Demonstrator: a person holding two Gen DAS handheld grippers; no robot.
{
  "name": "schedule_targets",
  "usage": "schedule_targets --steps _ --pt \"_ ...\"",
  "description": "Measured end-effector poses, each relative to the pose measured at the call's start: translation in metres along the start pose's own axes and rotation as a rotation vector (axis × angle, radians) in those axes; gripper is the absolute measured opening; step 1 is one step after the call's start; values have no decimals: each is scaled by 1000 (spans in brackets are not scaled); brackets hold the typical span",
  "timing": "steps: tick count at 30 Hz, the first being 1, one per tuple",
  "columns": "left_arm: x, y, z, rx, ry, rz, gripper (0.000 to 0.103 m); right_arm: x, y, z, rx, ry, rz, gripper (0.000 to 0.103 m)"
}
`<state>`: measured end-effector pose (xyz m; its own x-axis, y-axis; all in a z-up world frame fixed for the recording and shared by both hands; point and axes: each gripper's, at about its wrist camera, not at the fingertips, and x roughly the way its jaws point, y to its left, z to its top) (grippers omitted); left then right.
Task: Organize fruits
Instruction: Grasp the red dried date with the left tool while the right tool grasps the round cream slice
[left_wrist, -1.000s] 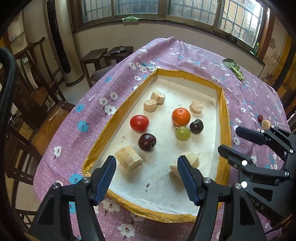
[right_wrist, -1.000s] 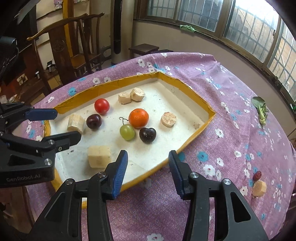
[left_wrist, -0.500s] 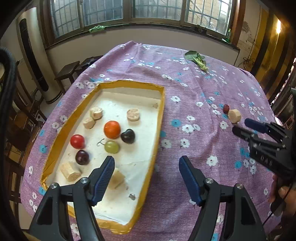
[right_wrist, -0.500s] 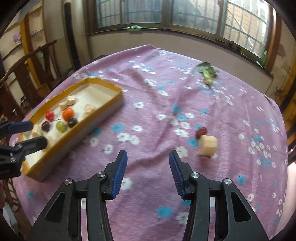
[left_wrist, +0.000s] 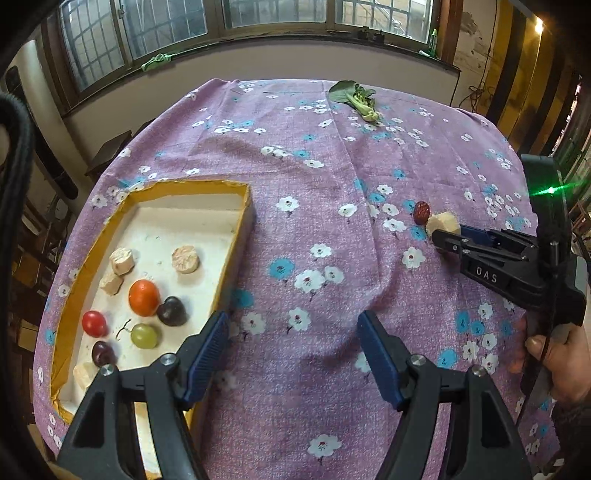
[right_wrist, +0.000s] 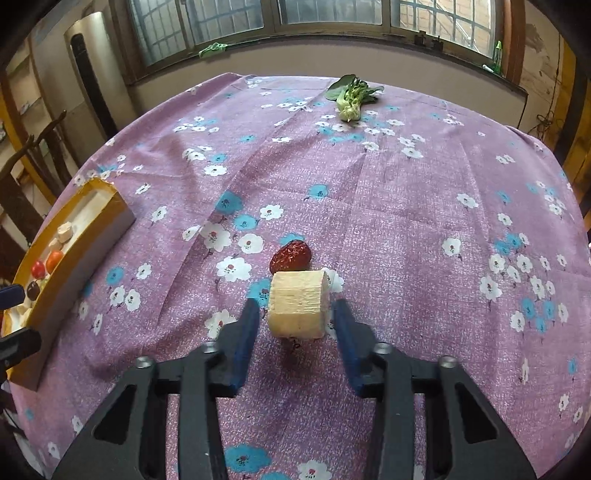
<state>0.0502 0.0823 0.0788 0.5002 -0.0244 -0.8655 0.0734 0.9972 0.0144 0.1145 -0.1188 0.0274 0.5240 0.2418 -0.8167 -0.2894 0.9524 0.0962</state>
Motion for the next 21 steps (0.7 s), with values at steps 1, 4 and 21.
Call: schedule_targets --steps 1,4,21 --pt "3 -6 5 10 3 -16 74 -4 -2 -1 -8 -12 3 27" --pt "15 -34 23 56 0 -69 74 -24 -13 -8 -10 -57 -2 27" --pt "106 -130 84 269 60 -216 24 -69 -72 -47 81 -86 15 27"
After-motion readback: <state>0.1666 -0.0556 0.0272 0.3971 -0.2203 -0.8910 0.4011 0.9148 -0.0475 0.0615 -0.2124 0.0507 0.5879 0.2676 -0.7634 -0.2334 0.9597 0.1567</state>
